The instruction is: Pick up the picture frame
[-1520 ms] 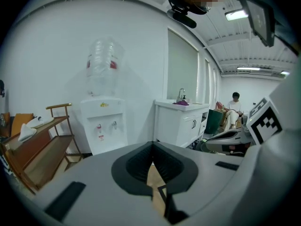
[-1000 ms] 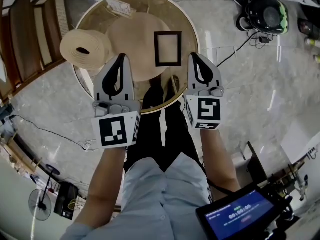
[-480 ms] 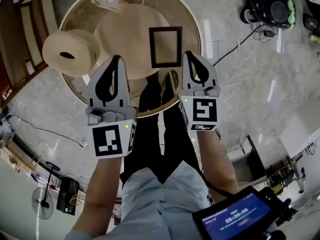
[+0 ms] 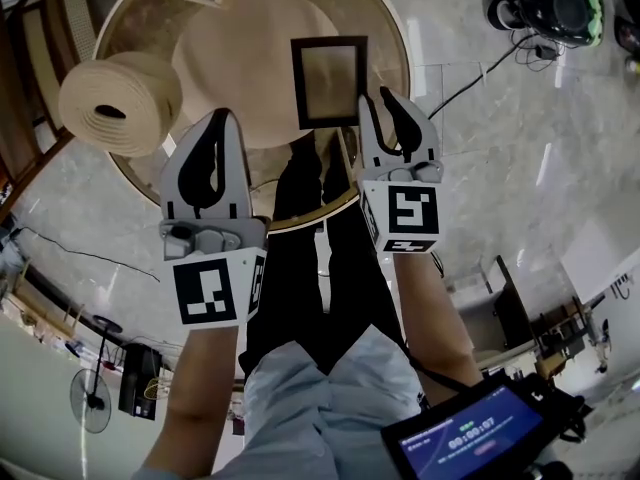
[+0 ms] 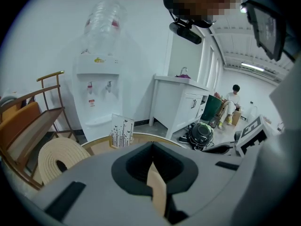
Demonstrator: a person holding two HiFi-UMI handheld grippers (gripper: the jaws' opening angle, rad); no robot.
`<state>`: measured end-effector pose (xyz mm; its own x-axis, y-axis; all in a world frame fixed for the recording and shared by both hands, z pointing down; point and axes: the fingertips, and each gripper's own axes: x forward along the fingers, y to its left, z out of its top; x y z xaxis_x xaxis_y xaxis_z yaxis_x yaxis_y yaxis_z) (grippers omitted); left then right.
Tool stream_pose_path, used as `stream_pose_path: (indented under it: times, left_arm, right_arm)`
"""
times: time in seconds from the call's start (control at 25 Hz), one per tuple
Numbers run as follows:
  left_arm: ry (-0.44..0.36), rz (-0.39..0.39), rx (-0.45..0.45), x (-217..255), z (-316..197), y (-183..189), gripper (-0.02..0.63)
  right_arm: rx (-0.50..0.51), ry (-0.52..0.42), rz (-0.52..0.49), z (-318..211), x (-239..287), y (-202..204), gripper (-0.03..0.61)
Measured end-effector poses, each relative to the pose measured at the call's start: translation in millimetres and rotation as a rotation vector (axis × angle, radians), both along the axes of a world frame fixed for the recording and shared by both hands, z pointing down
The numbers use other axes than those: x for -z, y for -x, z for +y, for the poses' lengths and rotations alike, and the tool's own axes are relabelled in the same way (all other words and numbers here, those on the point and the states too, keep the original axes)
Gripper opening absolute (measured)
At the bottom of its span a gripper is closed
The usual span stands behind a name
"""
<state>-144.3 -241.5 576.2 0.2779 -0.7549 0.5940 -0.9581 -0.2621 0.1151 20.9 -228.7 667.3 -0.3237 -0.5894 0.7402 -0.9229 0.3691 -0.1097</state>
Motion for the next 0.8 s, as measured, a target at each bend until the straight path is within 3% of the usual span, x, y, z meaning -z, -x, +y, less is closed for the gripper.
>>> stream_pose_path:
  times: [0.56,0.8]
  left_arm:
    - [0.035,0.021,0.004,-43,10,3,0.011]
    - [0.042,0.028,0.005,-35,7,5,0.011]
  right_arm:
    - [-0.016,0.054,0.016,13,-64,-1,0.124]
    - [-0.025,0.069,0.021,10,-63,-2,0.127]
